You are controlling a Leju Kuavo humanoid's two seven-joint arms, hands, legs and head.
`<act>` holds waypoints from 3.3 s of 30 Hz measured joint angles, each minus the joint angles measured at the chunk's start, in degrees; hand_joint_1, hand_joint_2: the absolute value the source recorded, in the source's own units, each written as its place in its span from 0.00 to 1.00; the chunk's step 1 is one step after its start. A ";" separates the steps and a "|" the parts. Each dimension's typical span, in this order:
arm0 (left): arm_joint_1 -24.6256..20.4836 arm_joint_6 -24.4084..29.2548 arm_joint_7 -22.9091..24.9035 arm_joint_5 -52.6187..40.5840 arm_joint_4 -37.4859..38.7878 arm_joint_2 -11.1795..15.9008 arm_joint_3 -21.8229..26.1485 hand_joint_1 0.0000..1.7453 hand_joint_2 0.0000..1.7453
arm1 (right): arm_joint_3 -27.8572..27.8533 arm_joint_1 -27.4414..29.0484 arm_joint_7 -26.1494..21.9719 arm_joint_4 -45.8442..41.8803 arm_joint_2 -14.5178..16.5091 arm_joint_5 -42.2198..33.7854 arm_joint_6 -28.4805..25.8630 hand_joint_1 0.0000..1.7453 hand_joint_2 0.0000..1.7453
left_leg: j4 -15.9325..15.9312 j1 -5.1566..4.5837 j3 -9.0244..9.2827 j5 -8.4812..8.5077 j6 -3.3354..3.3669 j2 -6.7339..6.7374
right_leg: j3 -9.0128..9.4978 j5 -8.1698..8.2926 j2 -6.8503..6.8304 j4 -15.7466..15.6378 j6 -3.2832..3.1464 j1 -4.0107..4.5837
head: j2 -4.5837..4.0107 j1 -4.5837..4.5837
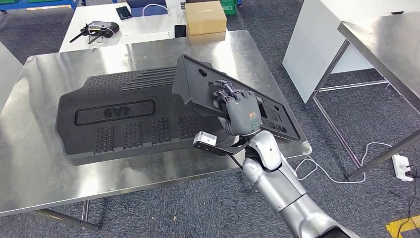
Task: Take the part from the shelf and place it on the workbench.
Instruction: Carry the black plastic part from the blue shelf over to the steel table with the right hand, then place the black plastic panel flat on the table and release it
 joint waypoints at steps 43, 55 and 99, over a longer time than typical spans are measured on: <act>0.00 0.00 0.00 0.00 0.00 0.00 0.00 0.00 0.00 | 0.01 0.00 0.00 0.00 0.00 0.00 0.01 1.00 1.00 | 0.01 -0.28 0.03 -0.02 0.02 -0.01 | 0.08 0.01 0.00 -0.13 0.01 -0.27 | 0.00 0.09; 0.00 0.00 0.00 0.00 0.00 0.00 0.00 0.00 0.00 | 0.00 0.00 0.00 0.00 0.00 0.00 0.00 1.00 1.00 | 0.01 -0.29 -0.03 -0.03 0.03 -0.01 | 0.09 0.01 0.00 -0.23 0.02 -0.27 | 0.00 0.11; -15.04 14.92 -13.55 -15.68 -0.57 -12.85 -13.85 0.00 0.00 | 5.64 -42.70 15.85 5.78 8.05 10.34 31.42 1.00 1.00 | -1.52 -0.67 0.26 1.41 0.20 -0.38 | 0.55 1.19 -0.46 -1.87 0.88 -0.67 | 0.00 0.43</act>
